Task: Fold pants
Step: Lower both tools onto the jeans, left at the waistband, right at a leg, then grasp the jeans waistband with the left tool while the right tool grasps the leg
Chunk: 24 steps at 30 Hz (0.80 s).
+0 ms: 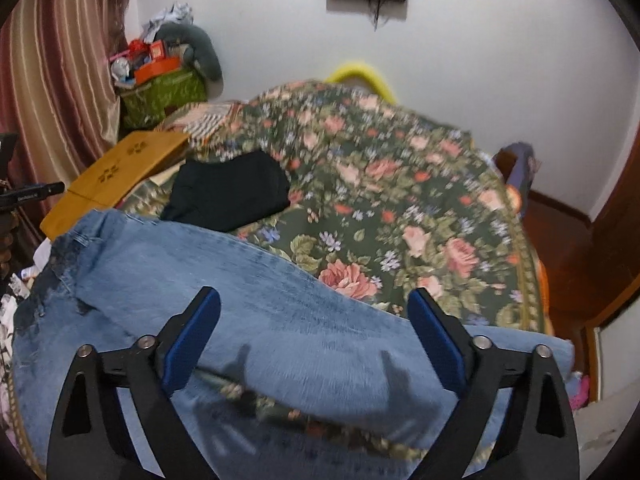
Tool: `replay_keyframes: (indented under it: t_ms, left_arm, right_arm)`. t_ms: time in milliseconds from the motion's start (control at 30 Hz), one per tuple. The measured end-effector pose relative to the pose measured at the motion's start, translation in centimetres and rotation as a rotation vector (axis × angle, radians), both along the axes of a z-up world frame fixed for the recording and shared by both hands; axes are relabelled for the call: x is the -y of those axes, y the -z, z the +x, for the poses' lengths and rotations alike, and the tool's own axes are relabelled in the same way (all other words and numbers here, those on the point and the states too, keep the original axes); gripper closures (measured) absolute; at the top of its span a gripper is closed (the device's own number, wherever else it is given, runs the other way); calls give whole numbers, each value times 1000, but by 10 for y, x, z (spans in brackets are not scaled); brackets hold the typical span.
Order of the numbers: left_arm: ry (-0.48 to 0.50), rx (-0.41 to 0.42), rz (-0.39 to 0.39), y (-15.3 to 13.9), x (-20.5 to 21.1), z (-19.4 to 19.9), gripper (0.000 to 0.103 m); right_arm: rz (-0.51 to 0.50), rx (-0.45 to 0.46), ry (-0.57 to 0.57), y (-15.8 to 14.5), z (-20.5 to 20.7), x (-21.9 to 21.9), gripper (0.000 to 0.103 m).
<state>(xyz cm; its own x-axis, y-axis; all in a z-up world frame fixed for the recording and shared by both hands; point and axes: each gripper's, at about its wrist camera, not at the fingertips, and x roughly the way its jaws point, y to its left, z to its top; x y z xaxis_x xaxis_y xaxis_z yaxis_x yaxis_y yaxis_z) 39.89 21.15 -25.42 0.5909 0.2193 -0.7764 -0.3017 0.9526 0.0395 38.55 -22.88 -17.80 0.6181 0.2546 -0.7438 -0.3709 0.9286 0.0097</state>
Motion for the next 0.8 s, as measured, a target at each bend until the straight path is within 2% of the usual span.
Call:
replay_keyframes:
  t_ms: [100, 167, 300, 433, 533, 567, 633, 667, 733, 767, 800]
  left_arm:
    - [-36, -73, -18, 27, -15, 16, 50]
    - [-47, -121, -61, 44, -26, 26, 53]
    - [-41, -171, -141, 66, -35, 38, 53]
    - [-33, -207, -207, 82, -34, 50, 54]
    - [-30, -211, -251, 86, -33, 55, 71]
    - [-37, -213, -257, 86, -31, 56, 72]
    - [-34, -217, -237, 84, -27, 58, 88]
    - [-26, -227, -219, 83, -25, 59, 99]
    - [-11, -222, -181, 79, -20, 58, 100]
    - [-8, -216, -150, 75, -17, 57, 100]
    - [-4, -210, -125, 72, -14, 56, 100]
  right_arm:
    - [21, -67, -23, 21, 26, 0, 13]
    - [28, -111, -38, 32, 41, 0, 19]
    - [36, -205, -78, 56, 67, -1, 24]
    - [29, -281, -135, 75, 77, -7, 35]
    - [78, -321, -147, 80, 78, -6, 36]
    - [86, -330, -147, 80, 78, -7, 38]
    - [87, -328, -163, 78, 76, -9, 50]
    - [80, -321, -169, 76, 74, -11, 52]
    - [63, -300, -171, 73, 67, -14, 67]
    - [52, -288, -168, 72, 66, -15, 71]
    - [41, -274, -163, 71, 64, -16, 81]
